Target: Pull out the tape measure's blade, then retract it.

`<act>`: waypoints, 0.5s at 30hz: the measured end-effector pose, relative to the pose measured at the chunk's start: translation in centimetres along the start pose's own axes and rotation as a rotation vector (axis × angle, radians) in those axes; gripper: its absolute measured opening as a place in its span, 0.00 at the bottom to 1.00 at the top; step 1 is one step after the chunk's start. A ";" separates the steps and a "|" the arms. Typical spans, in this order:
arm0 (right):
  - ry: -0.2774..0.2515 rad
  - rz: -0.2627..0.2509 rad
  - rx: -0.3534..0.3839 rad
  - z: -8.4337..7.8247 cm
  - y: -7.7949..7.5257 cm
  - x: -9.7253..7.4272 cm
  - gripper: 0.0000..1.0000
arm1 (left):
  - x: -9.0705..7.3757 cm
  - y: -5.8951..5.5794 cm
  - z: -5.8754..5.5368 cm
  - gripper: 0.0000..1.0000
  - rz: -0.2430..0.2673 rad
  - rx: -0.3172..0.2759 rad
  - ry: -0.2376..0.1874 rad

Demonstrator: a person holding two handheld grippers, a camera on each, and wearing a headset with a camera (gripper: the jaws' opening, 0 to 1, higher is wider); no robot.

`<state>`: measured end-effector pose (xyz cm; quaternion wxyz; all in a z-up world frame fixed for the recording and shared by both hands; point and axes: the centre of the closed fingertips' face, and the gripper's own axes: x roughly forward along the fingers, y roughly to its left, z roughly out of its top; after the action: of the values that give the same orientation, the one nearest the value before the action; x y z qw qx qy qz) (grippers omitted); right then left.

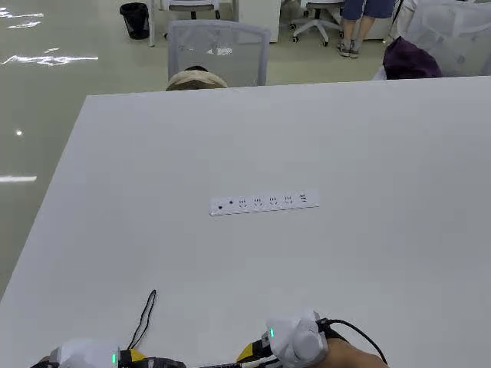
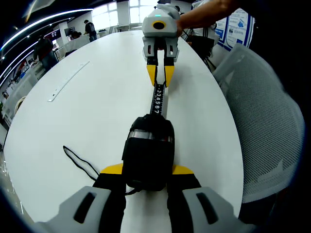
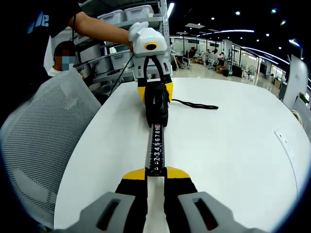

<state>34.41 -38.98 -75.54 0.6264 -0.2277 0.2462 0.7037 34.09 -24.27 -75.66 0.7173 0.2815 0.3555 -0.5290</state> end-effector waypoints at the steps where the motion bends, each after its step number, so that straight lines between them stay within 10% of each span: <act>1: 0.001 0.000 0.000 -0.1 0.0 -0.1 0.09 | 0.0 0.0 0.0 0.28 0.000 -0.001 0.000; 15: 0.011 0.001 0.004 -0.7 0.0 -0.7 0.09 | 0.1 0.0 0.0 0.28 0.000 -0.002 0.000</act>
<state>34.54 -39.96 -75.62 0.6249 -0.2304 0.2513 0.7023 34.15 -24.32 -75.68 0.7175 0.2807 0.3561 -0.5287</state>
